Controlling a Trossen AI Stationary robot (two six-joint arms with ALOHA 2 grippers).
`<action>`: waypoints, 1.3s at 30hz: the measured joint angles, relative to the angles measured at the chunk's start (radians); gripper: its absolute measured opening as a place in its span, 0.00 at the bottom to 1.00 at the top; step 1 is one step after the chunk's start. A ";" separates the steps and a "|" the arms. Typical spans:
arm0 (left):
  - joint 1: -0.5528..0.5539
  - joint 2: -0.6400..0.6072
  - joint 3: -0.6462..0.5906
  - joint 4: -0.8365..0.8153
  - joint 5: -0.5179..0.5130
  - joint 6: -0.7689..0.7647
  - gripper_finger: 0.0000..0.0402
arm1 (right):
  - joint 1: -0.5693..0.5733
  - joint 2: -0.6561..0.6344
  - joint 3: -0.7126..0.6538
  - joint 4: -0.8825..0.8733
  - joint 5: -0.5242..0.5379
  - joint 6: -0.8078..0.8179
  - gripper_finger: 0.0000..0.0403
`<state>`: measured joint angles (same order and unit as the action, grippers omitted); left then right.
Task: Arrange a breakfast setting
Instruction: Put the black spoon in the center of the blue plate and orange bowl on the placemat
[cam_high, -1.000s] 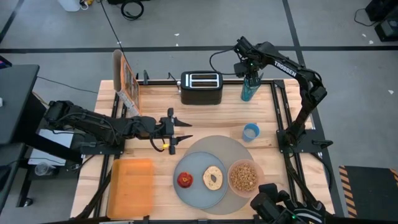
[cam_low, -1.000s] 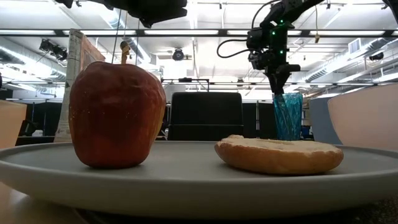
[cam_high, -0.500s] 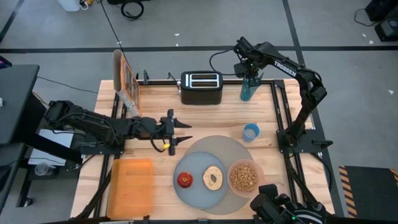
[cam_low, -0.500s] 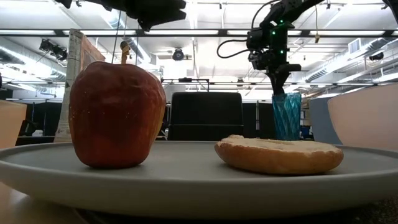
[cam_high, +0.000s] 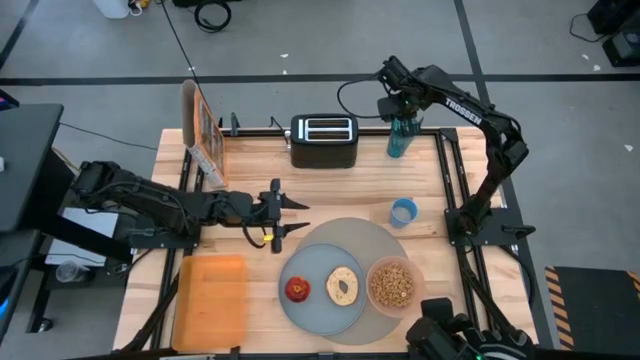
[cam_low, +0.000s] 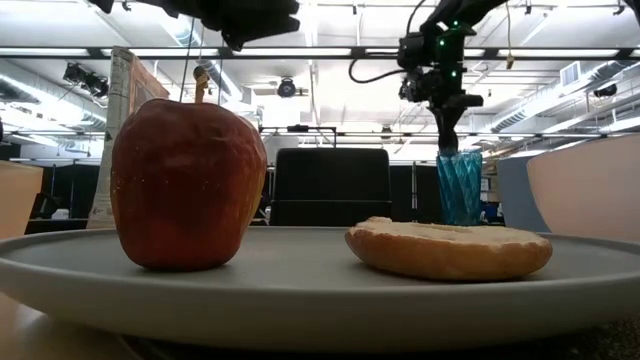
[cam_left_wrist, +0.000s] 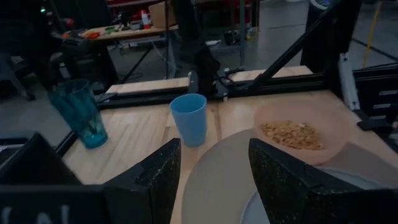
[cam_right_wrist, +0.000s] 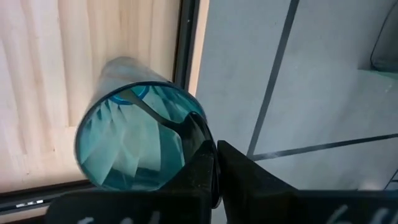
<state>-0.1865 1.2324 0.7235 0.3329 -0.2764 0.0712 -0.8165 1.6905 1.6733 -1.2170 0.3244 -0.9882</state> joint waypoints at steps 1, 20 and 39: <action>-0.005 0.000 0.000 0.002 0.000 0.000 0.49 | 0.004 -0.002 0.006 -0.009 0.000 0.000 0.05; -0.100 0.043 -0.210 0.245 -0.054 -0.094 0.49 | 0.109 -0.120 0.154 -0.135 0.096 0.147 0.05; -0.243 0.044 -0.240 0.246 -0.121 -0.244 0.49 | 0.381 -0.242 0.347 -0.356 0.143 0.405 0.04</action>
<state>-0.4298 1.2762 0.4839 0.5793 -0.3974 -0.1731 -0.4357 1.4484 2.0203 -1.5730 0.4670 -0.5829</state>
